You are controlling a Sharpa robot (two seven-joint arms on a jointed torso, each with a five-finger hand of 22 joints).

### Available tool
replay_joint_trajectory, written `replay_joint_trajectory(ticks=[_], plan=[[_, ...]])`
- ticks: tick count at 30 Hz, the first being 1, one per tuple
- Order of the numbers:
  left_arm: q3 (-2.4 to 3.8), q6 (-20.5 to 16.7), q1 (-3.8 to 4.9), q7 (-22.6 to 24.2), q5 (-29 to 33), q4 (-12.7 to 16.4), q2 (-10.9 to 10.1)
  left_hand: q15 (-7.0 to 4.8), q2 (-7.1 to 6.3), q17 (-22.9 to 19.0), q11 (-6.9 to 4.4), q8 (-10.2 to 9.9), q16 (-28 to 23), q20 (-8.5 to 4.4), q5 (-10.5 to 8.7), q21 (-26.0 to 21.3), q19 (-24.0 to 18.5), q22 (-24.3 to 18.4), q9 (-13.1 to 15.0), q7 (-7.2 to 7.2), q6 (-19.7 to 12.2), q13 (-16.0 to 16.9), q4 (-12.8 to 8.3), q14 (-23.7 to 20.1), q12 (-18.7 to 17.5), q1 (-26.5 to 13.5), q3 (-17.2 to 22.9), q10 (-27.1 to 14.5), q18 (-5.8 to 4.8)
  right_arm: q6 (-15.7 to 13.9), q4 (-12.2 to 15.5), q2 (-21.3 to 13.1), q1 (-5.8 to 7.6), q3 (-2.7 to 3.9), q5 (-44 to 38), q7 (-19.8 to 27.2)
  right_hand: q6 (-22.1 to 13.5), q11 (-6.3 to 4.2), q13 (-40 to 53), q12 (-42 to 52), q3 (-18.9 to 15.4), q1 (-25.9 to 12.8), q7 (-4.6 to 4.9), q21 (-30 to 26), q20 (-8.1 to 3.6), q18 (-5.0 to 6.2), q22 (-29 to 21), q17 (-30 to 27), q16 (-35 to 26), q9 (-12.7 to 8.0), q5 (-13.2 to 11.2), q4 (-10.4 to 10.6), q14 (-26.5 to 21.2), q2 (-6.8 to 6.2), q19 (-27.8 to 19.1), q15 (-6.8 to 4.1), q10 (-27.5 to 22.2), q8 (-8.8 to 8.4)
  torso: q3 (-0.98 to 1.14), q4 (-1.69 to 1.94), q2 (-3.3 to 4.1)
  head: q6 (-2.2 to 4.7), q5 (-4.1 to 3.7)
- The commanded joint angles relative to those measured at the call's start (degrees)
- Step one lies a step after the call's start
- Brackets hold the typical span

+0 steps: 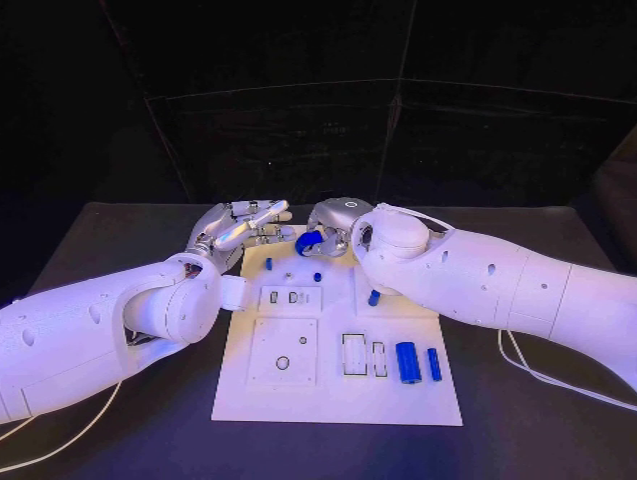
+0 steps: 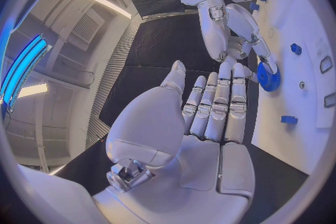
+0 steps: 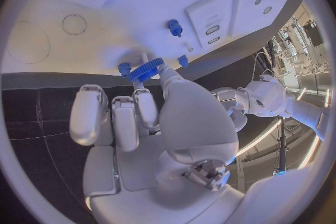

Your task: Assemble the parts on the task board

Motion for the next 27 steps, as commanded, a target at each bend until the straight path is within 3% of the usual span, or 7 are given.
replay_joint_trajectory(ticks=[1, 11, 22, 27], plan=[[0.07, 0.84, 0.10, 0.18, -0.32, 0.04, 0.01, 0.10, 0.36, 0.09, -0.04, -0.34, -0.31, 0.16, 0.29, -0.32, 0.35, -0.08, -0.05, 0.26, -0.28, -0.07, -0.17, -0.16, -0.22, -0.19, 0.02, -0.51, 0.69, 2.81, 0.05, -0.24, -0.15, -0.16, -0.28, -0.68, 0.16, 0.42, 0.98, -0.30, -0.41, -0.52, 0.18, 0.39, 0.60, -0.98, 0.09, 8.36, 0.15, 0.17, -0.13, 0.18, 4.53, 0.06, 0.00, 0.41, -0.09, 0.01, 0.00, -0.10, -0.02, -0.02, 0.03], [0.07, 0.86, 0.10, 0.06, -0.32, -0.06, -0.07, 0.10, 0.36, 0.09, -0.04, -0.34, -0.31, 0.16, 0.29, -0.32, 0.35, -0.08, -0.05, 0.26, -0.28, -0.07, -0.17, -0.16, -0.22, -0.19, 0.02, -0.51, 0.69, 2.79, 0.99, -1.01, -0.30, -0.18, -0.24, -0.53, 1.55, 0.21, 1.14, -0.22, -0.57, 0.10, -0.08, 0.42, 0.62, -0.95, 0.10, 8.34, 0.14, 0.41, 0.87, 0.11, 4.52, 0.49, -0.05, 0.31, -0.07, 0.47, 0.02, -0.02, -0.02, -0.14, 0.07], [0.07, 0.88, 0.10, 0.00, -0.32, -0.17, -0.08, 0.11, 0.36, 0.11, -0.02, -0.39, -0.35, 0.17, 0.29, -0.39, 0.37, -0.08, -0.06, 0.28, -0.35, -0.08, -0.17, -0.17, -0.28, -0.29, 0.01, -0.60, 0.69, 0.26, 1.41, -1.53, -0.40, -0.18, -0.50, -0.90, 2.37, 0.05, 1.32, -0.09, -0.51, 0.57, -0.27, 0.46, 0.52, -0.96, 0.15, 8.35, 0.15, 0.49, 1.29, -0.05, 4.52, 1.08, -0.04, 0.18, 0.04, 0.71, 0.00, -0.08, -0.02, -0.11, 0.04], [0.07, 0.88, 0.10, -0.03, -0.32, -0.22, -0.10, 0.11, 0.36, 0.11, -0.02, -0.39, -0.35, 0.17, 0.29, -0.39, 0.37, -0.08, -0.06, 0.28, -0.35, -0.08, -0.17, -0.17, -0.28, -0.29, 0.01, -0.60, 0.69, -1.48, 1.72, -2.06, -0.41, -0.17, -0.69, -0.96, 0.30, 0.37, 1.24, -0.27, -0.87, 0.76, 0.19, 0.50, 0.58, -0.98, 0.18, 8.38, 0.16, 0.05, 1.39, -0.14, 4.52, 1.11, -0.06, 0.36, -0.07, -0.84, 0.00, -0.05, 0.00, 0.01, -0.02]])
